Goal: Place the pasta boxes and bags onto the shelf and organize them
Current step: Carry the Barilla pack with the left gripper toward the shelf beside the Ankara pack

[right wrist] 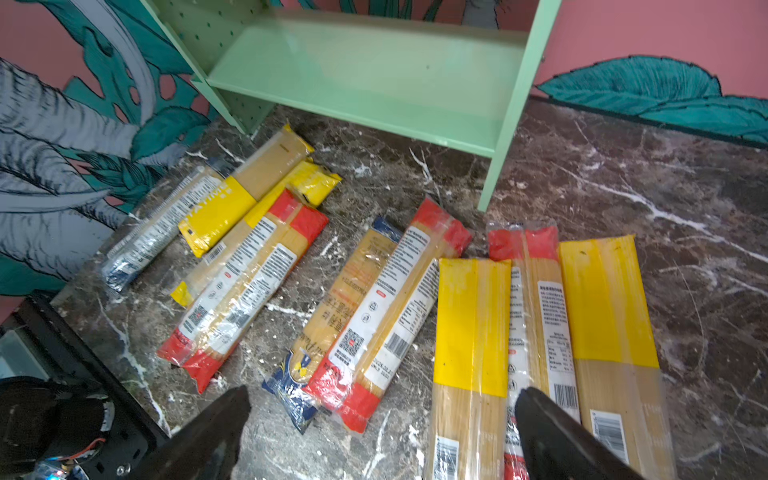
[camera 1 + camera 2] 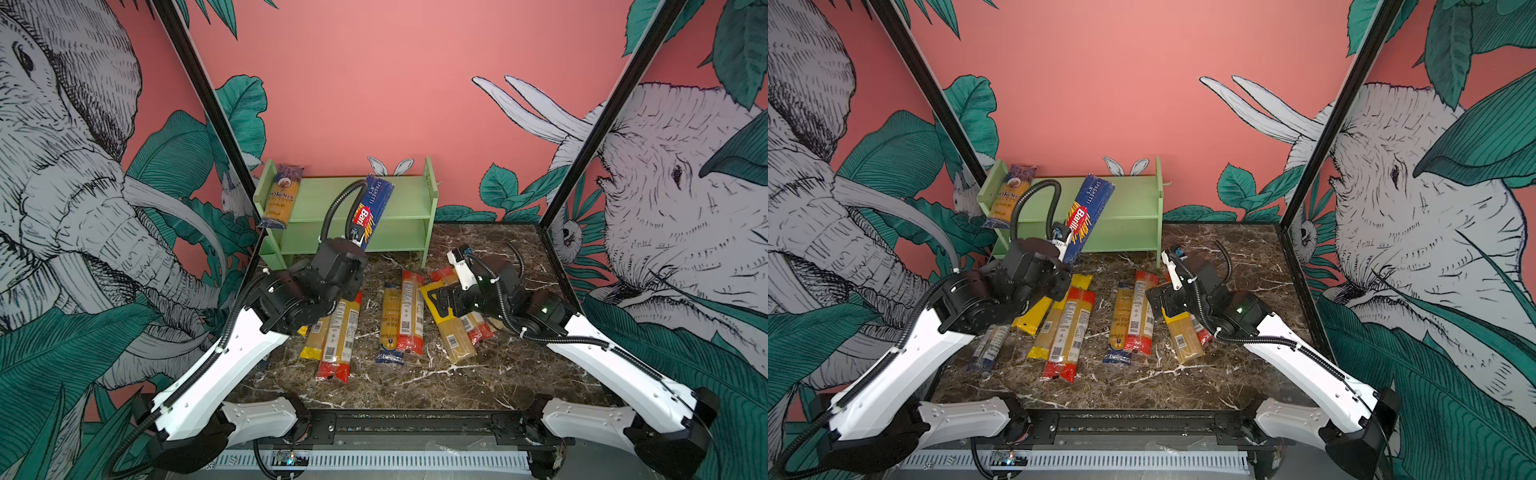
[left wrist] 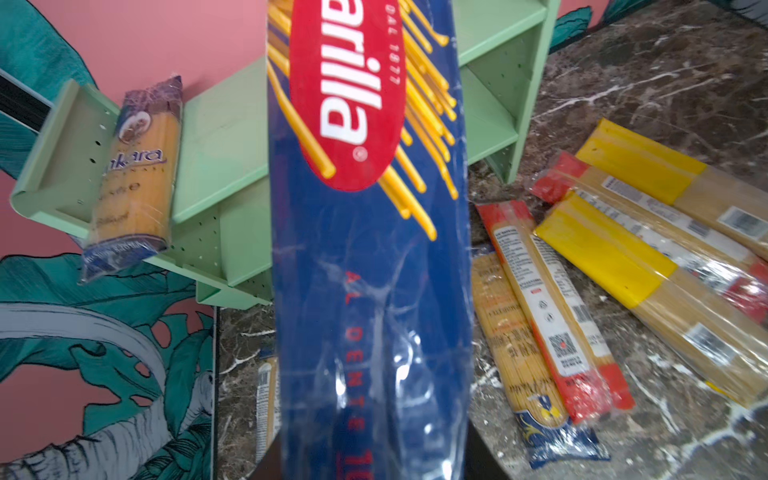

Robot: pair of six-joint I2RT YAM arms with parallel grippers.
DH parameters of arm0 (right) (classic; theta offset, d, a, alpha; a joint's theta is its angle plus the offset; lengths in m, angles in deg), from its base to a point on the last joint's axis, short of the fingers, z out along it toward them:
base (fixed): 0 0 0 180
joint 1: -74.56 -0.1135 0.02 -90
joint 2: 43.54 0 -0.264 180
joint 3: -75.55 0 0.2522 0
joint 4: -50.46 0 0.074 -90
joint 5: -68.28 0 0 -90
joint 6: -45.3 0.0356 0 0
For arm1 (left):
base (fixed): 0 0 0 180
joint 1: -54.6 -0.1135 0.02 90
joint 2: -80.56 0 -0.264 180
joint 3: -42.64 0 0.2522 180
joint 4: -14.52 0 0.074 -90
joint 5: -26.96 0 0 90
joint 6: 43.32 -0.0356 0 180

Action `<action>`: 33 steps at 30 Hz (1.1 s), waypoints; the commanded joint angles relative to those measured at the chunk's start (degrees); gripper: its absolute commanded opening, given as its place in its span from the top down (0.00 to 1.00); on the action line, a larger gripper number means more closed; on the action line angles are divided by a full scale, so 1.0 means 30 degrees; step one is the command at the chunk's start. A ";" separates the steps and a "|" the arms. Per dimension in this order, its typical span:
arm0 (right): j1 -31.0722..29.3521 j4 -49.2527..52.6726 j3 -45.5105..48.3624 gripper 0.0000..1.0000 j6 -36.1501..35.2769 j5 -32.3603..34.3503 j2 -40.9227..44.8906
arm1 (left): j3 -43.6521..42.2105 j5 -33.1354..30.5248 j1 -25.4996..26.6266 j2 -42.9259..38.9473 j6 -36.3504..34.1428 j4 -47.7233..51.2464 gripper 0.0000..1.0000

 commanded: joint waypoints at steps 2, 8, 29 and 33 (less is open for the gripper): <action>-0.0166 -0.0033 -0.2150 0.01 -0.0894 -0.0857 -0.0787 | 0.3166 -0.0305 -0.1741 0.0811 -0.1078 -0.2616 1.00; -0.0147 0.0261 -0.4555 0.01 -0.1553 -0.1829 -0.2426 | 0.5568 0.1051 -0.4882 0.2843 -0.1322 -0.3208 1.00; 0.0073 0.1713 -0.9553 0.01 -0.3040 -0.1280 -0.6937 | 1.2531 0.8145 -1.2884 1.1211 -0.0836 -0.3180 1.00; 0.0299 0.1741 -0.9900 0.01 -0.3044 -0.1578 -0.7352 | 1.2377 0.8160 -1.3209 1.1473 -0.0915 -0.3232 1.00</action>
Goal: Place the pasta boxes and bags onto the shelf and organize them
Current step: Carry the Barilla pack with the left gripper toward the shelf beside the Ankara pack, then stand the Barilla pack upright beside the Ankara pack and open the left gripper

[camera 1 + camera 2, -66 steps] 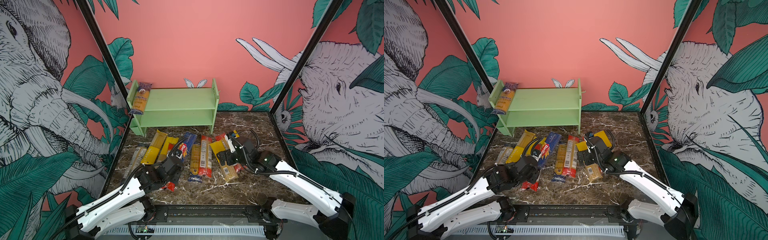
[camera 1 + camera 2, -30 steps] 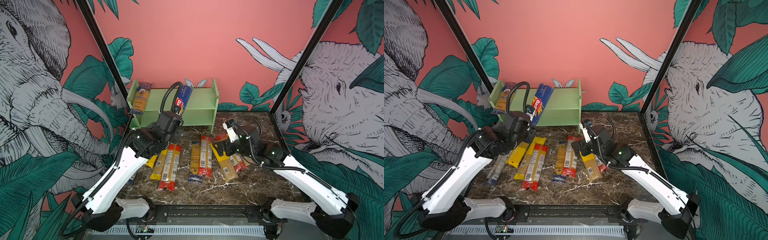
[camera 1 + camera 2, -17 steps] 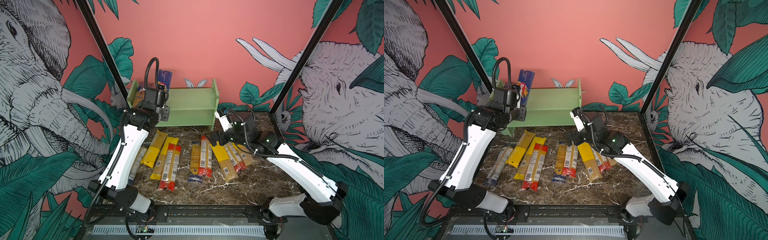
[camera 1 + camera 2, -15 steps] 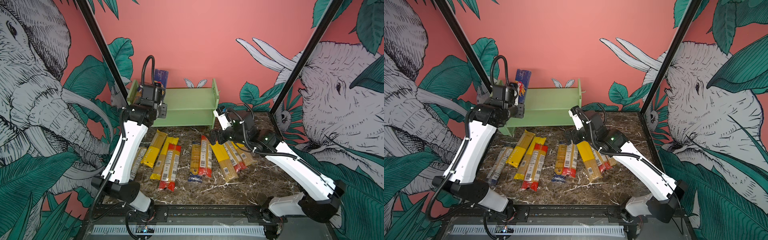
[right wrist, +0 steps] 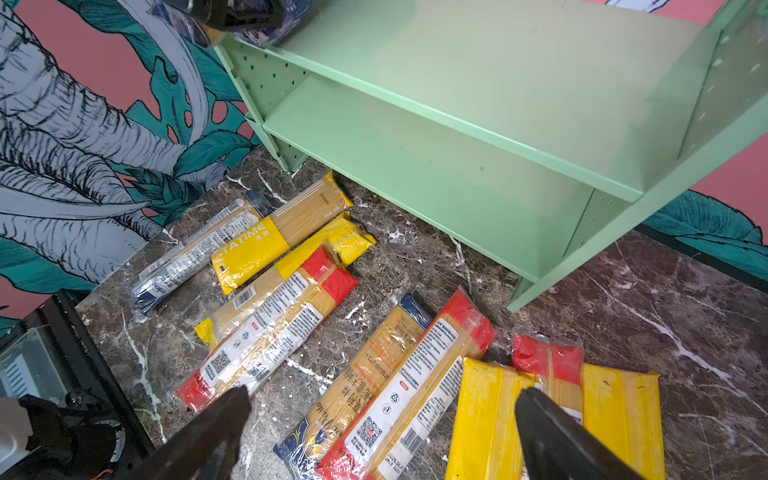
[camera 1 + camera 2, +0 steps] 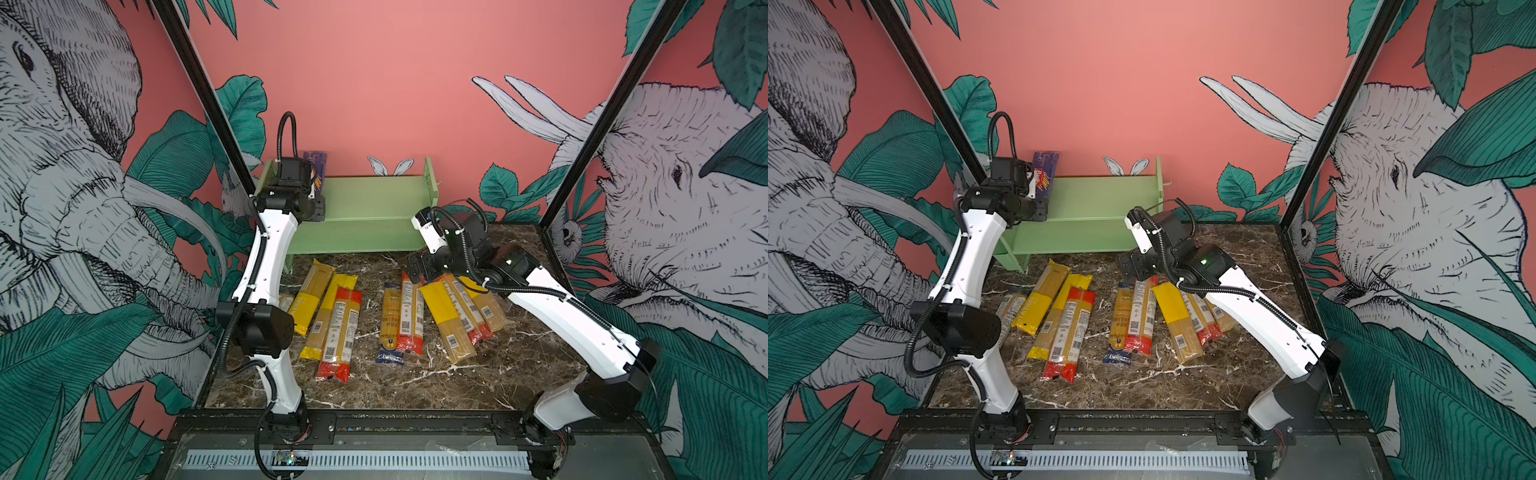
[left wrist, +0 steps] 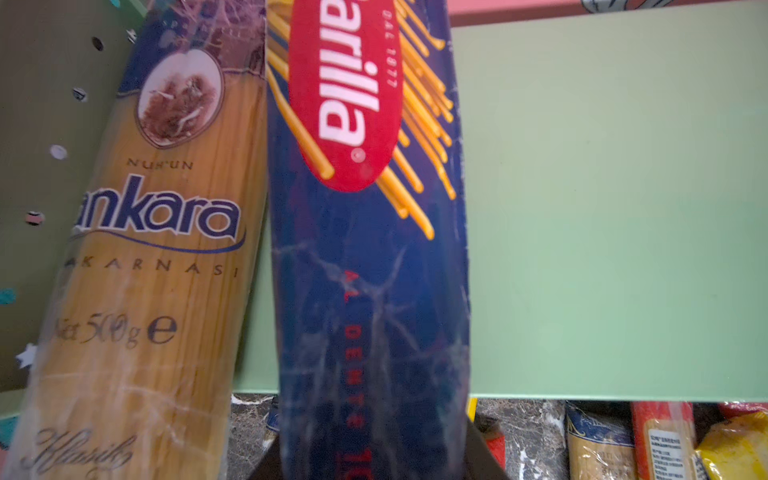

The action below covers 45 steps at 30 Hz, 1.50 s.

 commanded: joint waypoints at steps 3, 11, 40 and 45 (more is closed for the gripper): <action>0.0333 0.0000 -0.0784 0.01 -0.0203 -0.0294 -0.0358 | 0.1155 -0.0075 -0.0357 -0.1267 0.0092 -0.2722 1.00; 0.0596 -0.0302 -0.0668 0.01 0.0123 -0.0866 -0.0591 | 0.0203 -0.0377 -0.0642 -0.1581 -0.0324 -0.2979 0.90; 0.0670 -0.0482 0.0768 0.01 0.0679 -0.0592 0.0855 | -0.6860 0.3130 -0.0895 -0.7777 0.2738 -0.6167 0.10; 0.0624 -0.0491 0.1800 0.01 0.0938 -0.0054 0.1679 | -1.0651 0.2391 0.0696 -1.0353 0.3183 -0.6936 0.09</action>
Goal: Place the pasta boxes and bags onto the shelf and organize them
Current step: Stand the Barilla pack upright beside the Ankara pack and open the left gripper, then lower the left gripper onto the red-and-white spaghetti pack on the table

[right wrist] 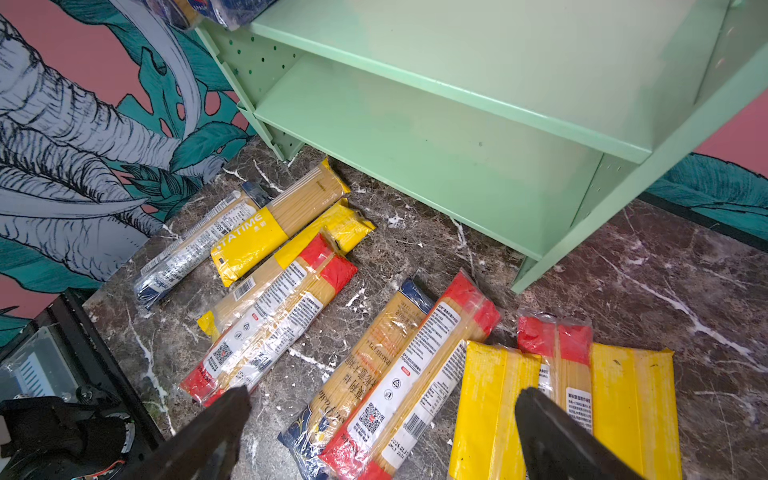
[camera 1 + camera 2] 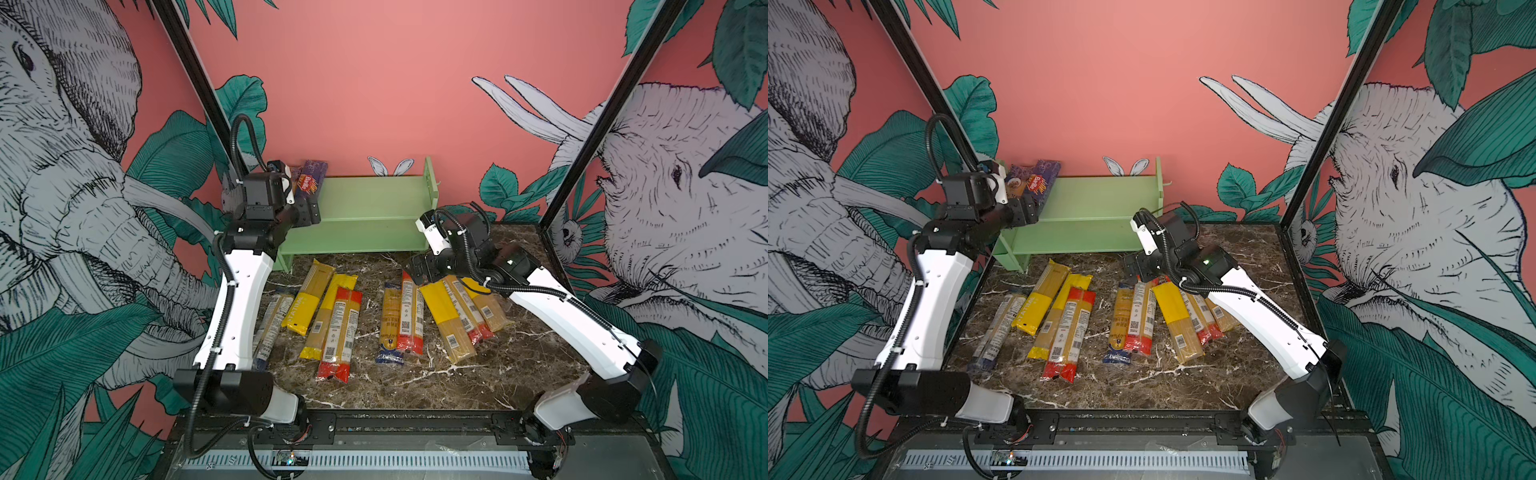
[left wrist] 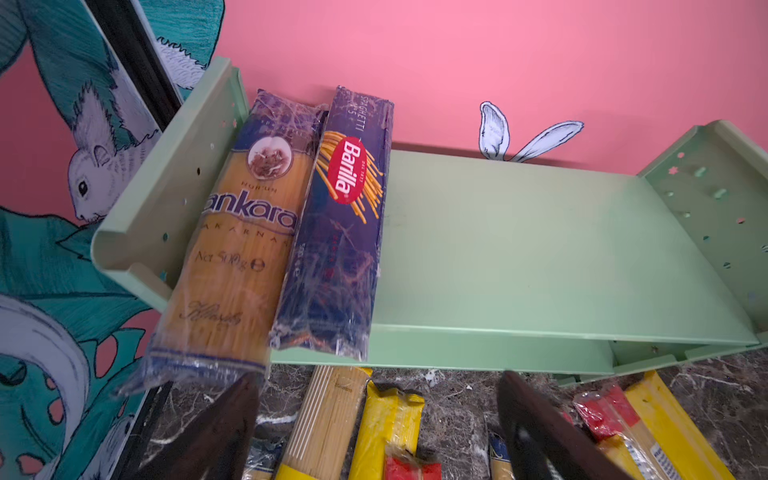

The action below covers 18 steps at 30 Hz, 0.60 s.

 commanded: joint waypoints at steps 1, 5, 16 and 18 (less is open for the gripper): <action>0.0021 -0.0341 0.0577 0.01 0.0348 0.0783 0.0971 | -0.1992 -0.0433 0.1458 -0.1755 0.0632 -0.0763 0.09; -0.0094 -0.0365 0.1914 0.01 0.0651 0.0976 0.1789 | -0.4254 -0.1065 0.3410 -0.3131 0.0880 -0.0715 0.09; -0.0653 -0.0364 0.6818 0.01 0.2278 0.3265 0.4949 | -1.1376 -0.3563 0.9650 -0.4221 0.3272 -0.2095 0.07; -0.0686 -0.0268 0.7737 0.01 0.2650 0.3614 0.5563 | -1.2376 -0.3868 1.1118 -0.3793 0.3877 -0.2770 0.07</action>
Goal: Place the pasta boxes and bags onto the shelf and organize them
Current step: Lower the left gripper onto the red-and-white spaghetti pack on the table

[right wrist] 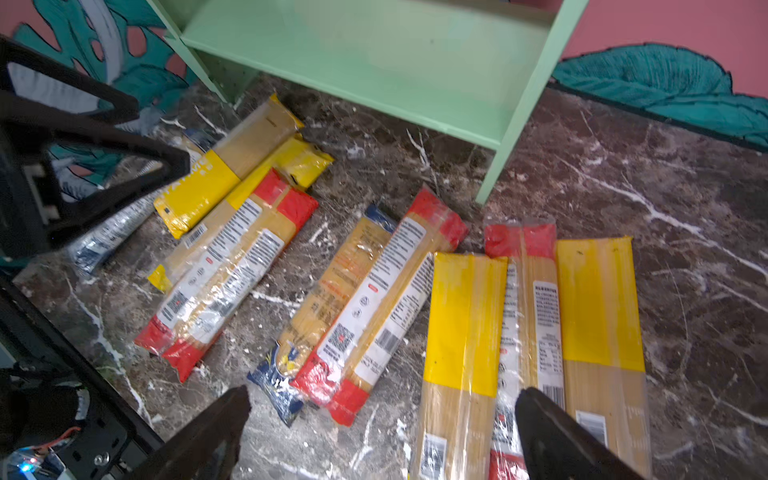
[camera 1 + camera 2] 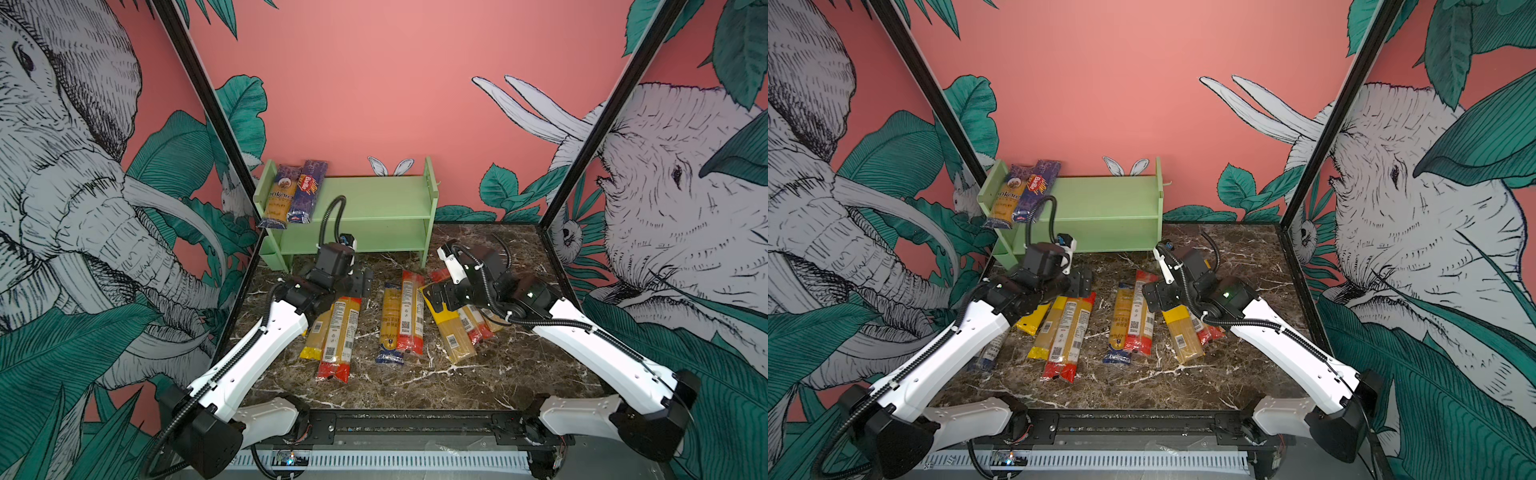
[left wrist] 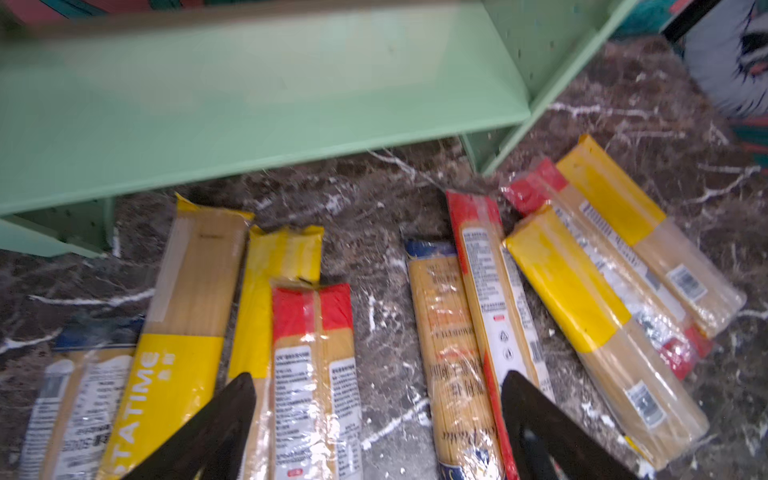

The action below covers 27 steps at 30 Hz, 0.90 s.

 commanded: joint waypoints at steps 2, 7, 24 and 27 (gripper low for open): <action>-0.0179 -0.0031 0.1687 0.01 0.1138 0.1397 0.1348 | -0.1920 -0.0932 0.2801 0.0526 0.2168 -0.2049 0.07; -0.0188 0.0283 0.3491 0.01 0.1871 0.2297 0.3130 | -0.3076 -0.2118 0.5468 0.1498 0.3423 -0.3300 0.07; -0.0180 0.2456 0.5499 0.01 0.2987 0.3955 0.7566 | 0.2852 -0.5753 1.0839 1.1277 0.4449 -0.0079 0.07; -0.0179 0.2868 0.5386 0.01 0.2969 0.4155 0.7887 | 0.2476 -0.5791 1.0814 1.1811 0.4466 -0.0620 0.07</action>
